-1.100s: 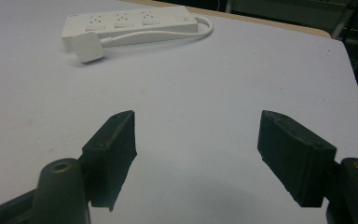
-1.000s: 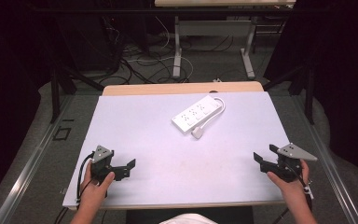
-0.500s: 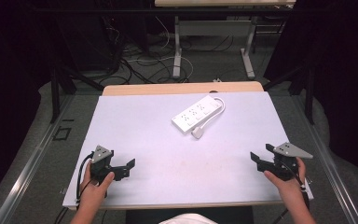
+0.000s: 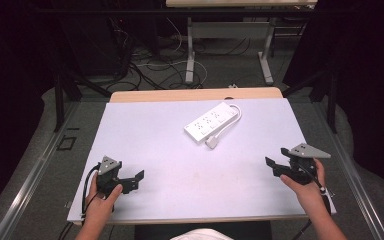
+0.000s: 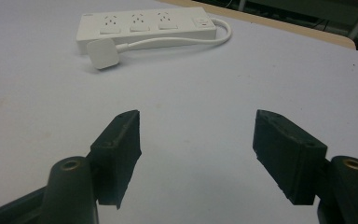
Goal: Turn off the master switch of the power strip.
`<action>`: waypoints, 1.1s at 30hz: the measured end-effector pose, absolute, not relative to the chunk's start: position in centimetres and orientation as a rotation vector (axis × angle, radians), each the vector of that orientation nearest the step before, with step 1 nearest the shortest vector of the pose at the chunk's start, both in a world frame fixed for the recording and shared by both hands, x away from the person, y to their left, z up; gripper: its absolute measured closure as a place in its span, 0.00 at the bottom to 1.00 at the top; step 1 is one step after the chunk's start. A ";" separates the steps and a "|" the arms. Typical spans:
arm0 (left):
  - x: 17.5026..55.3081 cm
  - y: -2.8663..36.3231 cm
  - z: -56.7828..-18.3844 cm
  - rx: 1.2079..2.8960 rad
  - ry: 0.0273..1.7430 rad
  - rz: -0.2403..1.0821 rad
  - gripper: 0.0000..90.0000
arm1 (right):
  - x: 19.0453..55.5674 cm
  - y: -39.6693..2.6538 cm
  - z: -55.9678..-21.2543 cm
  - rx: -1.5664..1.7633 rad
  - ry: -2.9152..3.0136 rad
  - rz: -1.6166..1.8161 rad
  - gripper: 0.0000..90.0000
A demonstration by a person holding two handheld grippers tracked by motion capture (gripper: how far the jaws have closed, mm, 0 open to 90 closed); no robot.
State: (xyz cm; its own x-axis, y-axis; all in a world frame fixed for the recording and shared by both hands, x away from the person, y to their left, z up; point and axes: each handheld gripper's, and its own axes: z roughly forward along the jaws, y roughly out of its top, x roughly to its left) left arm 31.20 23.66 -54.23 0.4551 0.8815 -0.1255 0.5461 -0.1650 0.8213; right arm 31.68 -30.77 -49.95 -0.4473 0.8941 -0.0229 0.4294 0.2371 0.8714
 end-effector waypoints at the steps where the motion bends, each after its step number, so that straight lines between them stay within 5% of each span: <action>1: 31.2 23.7 -54.2 1.843 1.209 0.490 0.06 | 31.8 -30.7 -49.8 1.210 1.984 1.135 0.35; 33: 31.2 23.8 -54.3 1.842 1.215 0.488 0.07 | 35.7 -27.5 -45.4 1.014 2.137 1.039 0.37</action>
State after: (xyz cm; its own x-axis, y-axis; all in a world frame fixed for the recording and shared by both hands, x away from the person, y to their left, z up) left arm 31.24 23.79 -54.35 0.4508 0.8835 -0.1271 0.5503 -0.1630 0.8189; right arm 35.72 -27.49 -45.45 -0.5638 0.8129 -0.1460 0.3872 0.4163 0.8226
